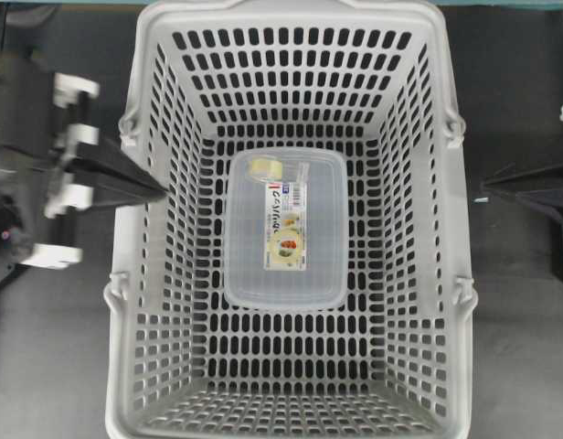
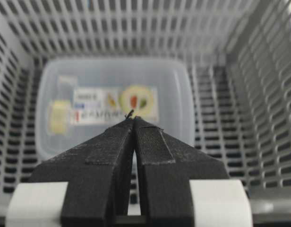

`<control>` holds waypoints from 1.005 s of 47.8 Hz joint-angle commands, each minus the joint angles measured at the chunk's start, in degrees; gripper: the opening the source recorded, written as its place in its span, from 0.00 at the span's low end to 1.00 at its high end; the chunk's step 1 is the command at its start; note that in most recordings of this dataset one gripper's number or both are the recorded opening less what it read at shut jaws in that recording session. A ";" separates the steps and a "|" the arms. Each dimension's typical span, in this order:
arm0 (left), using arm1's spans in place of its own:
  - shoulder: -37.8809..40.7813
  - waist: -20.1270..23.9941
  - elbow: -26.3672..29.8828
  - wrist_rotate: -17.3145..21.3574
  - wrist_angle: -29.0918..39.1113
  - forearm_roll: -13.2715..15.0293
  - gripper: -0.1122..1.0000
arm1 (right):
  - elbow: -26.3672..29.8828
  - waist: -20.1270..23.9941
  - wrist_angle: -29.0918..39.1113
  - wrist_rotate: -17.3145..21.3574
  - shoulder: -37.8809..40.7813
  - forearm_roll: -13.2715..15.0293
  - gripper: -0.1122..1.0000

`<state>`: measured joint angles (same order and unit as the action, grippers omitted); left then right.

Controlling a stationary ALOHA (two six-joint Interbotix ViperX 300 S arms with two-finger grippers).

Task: Pick up the cellophane tape from the shopping basket with the left arm.
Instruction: 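Move the left gripper over the basket toward the cellophane tape roll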

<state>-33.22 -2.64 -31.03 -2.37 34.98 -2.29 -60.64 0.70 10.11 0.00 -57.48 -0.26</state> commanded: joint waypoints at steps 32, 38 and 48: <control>25.40 0.18 19.16 0.88 14.94 -0.26 0.56 | 1.58 2.81 -0.09 3.60 -0.62 -0.18 0.82; 28.56 0.26 20.57 1.05 15.47 -0.26 0.86 | 1.67 2.81 -0.09 3.69 -0.97 -0.18 0.82; 33.31 0.09 23.64 1.14 16.79 -0.26 0.90 | 1.58 2.81 -0.09 3.69 -0.97 -0.18 0.82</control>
<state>-0.62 -2.37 -9.67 -1.32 51.68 -2.37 -60.47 3.34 10.55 3.60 -58.71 -0.35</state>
